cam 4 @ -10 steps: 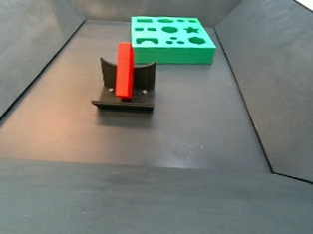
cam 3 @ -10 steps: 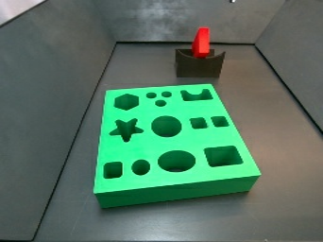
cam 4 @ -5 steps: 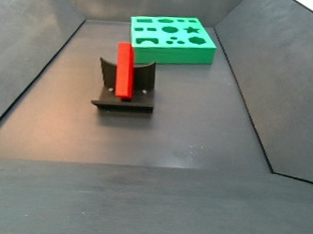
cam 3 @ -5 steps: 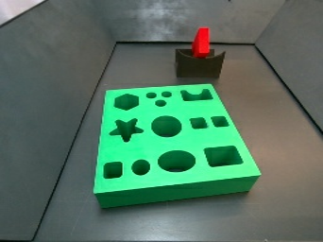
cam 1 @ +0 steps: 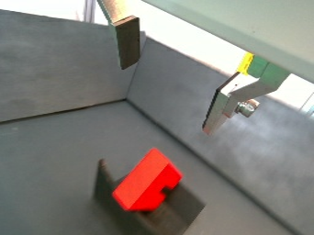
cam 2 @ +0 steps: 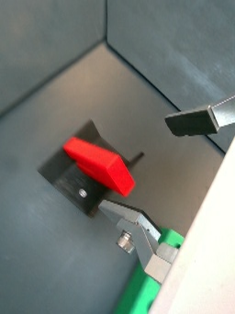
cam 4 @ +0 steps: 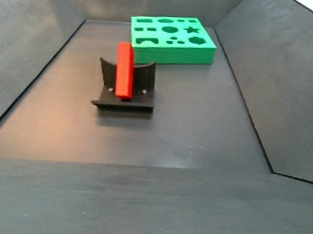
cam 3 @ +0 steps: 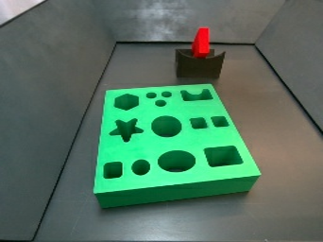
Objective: Pick up the double-square object. Move up. Place the double-square object on the fixture. Regrasp the double-square object. Move to above the board. Insert the double-square object.
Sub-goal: Regrasp the double-square object.
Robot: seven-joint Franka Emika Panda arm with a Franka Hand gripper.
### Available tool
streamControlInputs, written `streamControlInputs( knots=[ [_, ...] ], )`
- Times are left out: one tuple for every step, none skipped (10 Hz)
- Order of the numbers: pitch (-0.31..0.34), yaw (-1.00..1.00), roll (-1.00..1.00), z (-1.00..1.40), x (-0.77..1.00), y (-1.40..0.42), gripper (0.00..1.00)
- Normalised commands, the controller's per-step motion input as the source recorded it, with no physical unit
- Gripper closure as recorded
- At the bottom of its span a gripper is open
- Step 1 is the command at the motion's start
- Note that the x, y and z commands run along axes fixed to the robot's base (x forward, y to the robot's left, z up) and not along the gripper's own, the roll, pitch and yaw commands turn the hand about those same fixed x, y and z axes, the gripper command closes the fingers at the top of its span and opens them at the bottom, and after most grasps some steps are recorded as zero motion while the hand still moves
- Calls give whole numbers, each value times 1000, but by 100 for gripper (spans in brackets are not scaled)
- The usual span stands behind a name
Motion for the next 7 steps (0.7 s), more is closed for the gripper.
streamControlInputs(
  knots=[
    [67,66,1000,-16,84,-32,0],
    [88,75,1000,-19,98,-34,0],
    [103,84,1000,-20,104,-38,0],
    [135,109,1000,-18,104,-41,0],
    [161,137,1000,-21,104,-43,0],
    [154,158,759,-22,110,-46,0],
    [146,169,634,-22,111,-47,0]
  ],
)
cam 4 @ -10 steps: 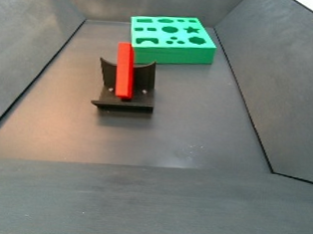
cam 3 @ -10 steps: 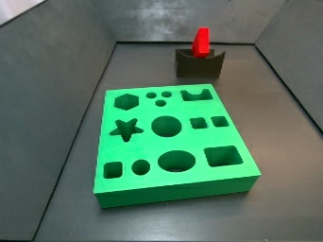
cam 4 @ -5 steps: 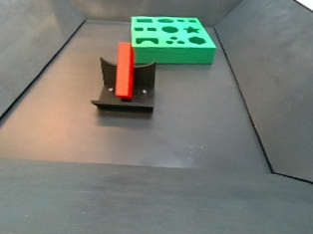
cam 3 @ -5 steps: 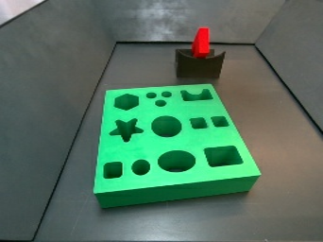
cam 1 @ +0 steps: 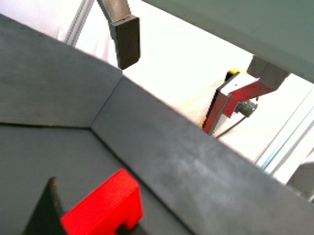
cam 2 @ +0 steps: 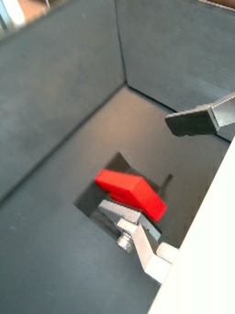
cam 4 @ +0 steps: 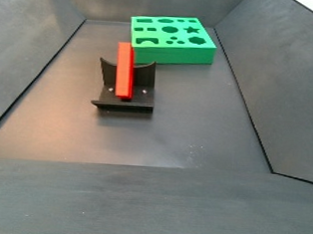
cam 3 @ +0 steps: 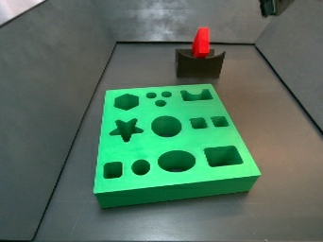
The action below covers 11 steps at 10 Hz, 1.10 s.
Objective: Pick up the double-square object. Move up. Place the double-square object on the fixture. Regrasp the double-square object. Move to above the board. Insert the double-square object.
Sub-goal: Regrasp the double-square object.
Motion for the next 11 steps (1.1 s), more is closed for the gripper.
streamControlInputs(
  knots=[
    [116,185,338,-19,108,-42,0],
    [99,191,255,-15,102,-34,0],
    [63,281,131,-1000,38,74,0],
    [44,278,119,-1000,36,73,0],
    [-10,244,120,-1000,53,65,0],
    [-48,216,116,-1000,64,58,0],
    [-86,167,103,-1000,77,52,0],
    [-102,142,100,-1000,82,49,0],
    [-129,79,85,-1000,93,40,0],
    [-133,42,73,-1000,99,35,0],
    [-123,10,69,-1000,106,34,0]
  ],
)
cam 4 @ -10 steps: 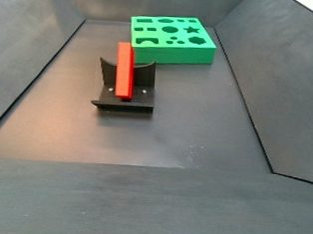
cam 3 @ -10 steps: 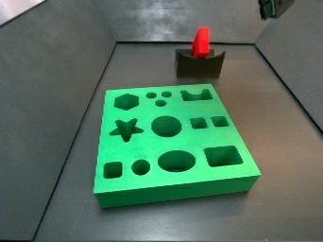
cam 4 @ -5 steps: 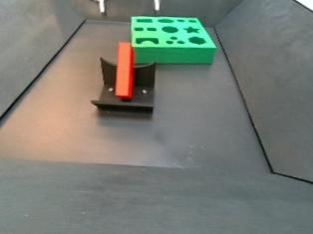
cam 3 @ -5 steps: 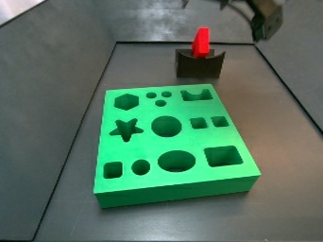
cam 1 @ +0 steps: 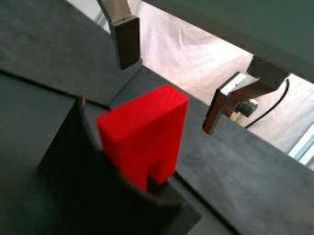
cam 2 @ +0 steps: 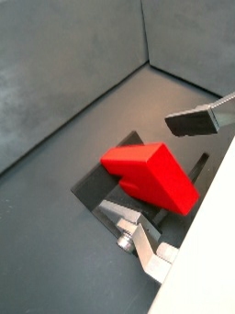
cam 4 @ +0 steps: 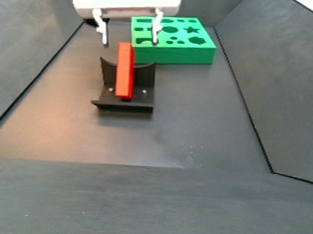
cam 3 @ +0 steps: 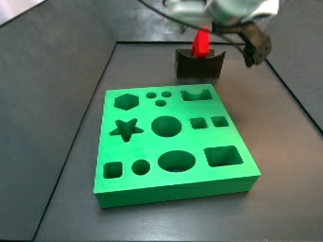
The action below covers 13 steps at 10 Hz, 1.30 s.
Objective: Pick up the double-square object. Move up. Place the double-square object on the fixture. Regrasp the double-square object. Move to above the board. Insert the double-square object.
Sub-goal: Regrasp the double-square object, then move to above the board.
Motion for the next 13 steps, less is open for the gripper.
streamControlInputs(
  knots=[
    [-102,-15,65,-1000,114,27,0],
    [-83,-34,62,-940,115,20,0],
    [-48,-45,61,-735,97,13,0],
    [-27,-44,59,-587,83,8,0],
    [-12,-43,59,-491,78,7,0],
    [14,-24,52,-251,75,3,0],
    [33,-19,45,-195,20,-10,0],
    [29,-4,43,-191,18,-10,0],
    [29,5,43,-190,19,-9,0],
    [29,10,43,-189,19,-9,0],
    [29,17,44,-188,19,-8,0],
    [0,0,0,-500,0,0,100],
    [178,191,212,1000,-5,-24,100]
  ],
)
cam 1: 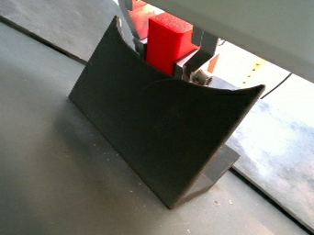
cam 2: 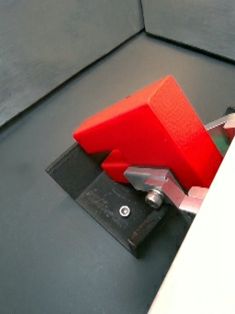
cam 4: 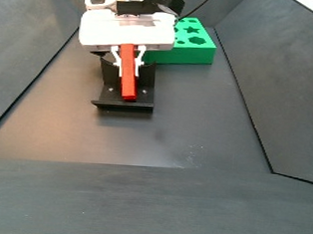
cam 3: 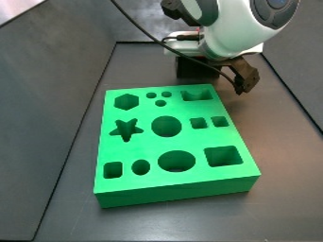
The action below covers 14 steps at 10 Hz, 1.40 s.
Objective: Pick up the double-square object. Move up. Place the double-square object on the fixture. Regrasp the double-square object. Move to above the board. Insert the double-square object.
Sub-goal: Move to above the board.
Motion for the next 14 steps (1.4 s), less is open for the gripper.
streamControlInputs(
  knots=[
    [178,190,211,1000,-5,-24,100],
    [159,185,161,1000,-5,-25,100],
    [112,188,68,1000,-2,-21,100],
    [77,192,16,1000,-1,-21,100],
    [41,185,-9,1000,-2,-20,100],
    [3,167,-21,1000,0,-20,100],
    [-21,142,-22,1000,0,-21,100],
    [-39,104,-21,1000,-2,-19,100],
    [-48,88,-25,1000,-3,-19,100],
    [-52,54,-28,1000,-7,-17,100],
    [-54,28,-31,1000,-12,-17,100],
    [-45,6,-36,1000,-18,-13,100],
    [-37,-4,-40,1000,-24,-13,100],
    [-25,-20,-48,1000,-31,-12,100]
  ],
)
